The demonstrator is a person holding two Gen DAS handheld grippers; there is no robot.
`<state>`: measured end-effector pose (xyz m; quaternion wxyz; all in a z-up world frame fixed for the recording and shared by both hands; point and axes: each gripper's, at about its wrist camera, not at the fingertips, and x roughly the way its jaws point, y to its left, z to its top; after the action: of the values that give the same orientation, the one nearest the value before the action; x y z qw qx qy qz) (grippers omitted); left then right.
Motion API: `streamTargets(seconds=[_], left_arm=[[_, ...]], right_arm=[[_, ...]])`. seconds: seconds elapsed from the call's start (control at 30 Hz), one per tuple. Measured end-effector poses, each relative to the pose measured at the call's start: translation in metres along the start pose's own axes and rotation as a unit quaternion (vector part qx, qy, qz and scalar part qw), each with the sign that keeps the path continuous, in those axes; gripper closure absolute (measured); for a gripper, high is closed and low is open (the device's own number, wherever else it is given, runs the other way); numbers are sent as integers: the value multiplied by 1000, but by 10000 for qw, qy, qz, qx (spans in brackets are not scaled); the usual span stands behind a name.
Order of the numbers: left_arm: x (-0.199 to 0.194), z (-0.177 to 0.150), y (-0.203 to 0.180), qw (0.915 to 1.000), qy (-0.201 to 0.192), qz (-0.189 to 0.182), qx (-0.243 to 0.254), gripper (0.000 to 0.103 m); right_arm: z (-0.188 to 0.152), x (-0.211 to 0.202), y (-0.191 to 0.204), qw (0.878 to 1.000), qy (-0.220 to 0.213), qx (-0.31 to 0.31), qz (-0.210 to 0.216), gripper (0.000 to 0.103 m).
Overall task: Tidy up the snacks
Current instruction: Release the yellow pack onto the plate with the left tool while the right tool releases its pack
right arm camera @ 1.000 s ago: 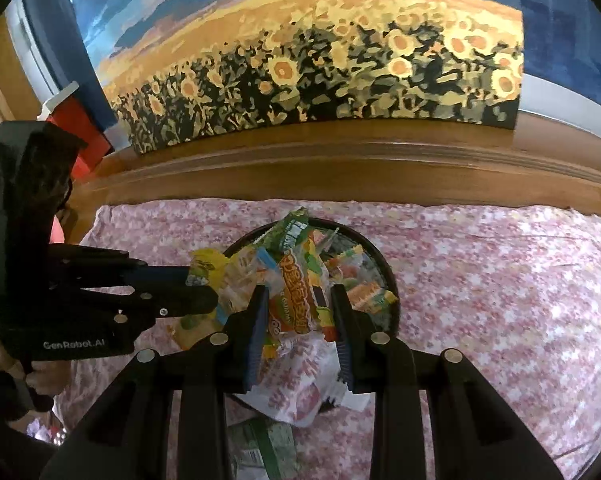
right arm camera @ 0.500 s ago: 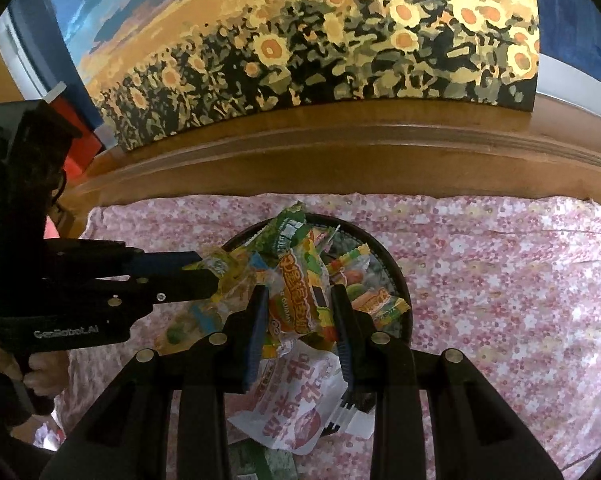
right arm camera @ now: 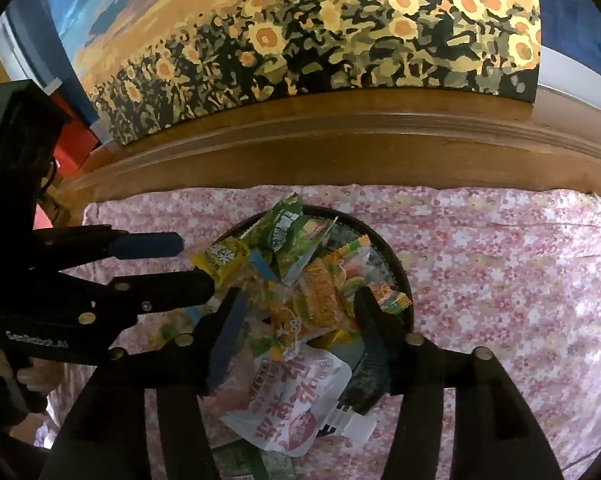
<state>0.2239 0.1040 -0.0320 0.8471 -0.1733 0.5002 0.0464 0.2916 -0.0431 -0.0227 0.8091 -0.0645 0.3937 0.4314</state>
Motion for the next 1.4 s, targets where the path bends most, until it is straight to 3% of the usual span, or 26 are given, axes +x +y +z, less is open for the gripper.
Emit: streamTargets(seconds=[0.07, 0.17, 0.27, 0.47, 0.8, 1.1, 1.4], left_arm=[[-3, 0, 0, 9999, -91, 54, 15, 19], [-10, 1, 0, 9997, -238, 51, 29, 16], [-15, 1, 0, 9995, -311, 81, 23, 15], [-33, -1, -5, 9978, -603, 284, 48, 13], [-59, -4, -30, 9958, -857, 217, 254, 13], [-79, -23, -56, 9941, -967, 275, 416, 13], [-86, -49, -86, 9944, -904, 223, 507, 13]], right_arm=[[0, -2, -2, 10000, -21, 34, -7, 37], [-1, -7, -5, 9999, -98, 89, 29, 27], [-2, -12, -6, 9997, -156, 141, 90, 24], [-4, -26, -3, 9994, -293, 157, 2, 23], [-24, -67, -10, 9975, -617, 319, -133, 22], [-49, -101, -10, 9944, -934, 409, -272, 22], [-89, -118, -3, 9944, -923, 434, -262, 22]])
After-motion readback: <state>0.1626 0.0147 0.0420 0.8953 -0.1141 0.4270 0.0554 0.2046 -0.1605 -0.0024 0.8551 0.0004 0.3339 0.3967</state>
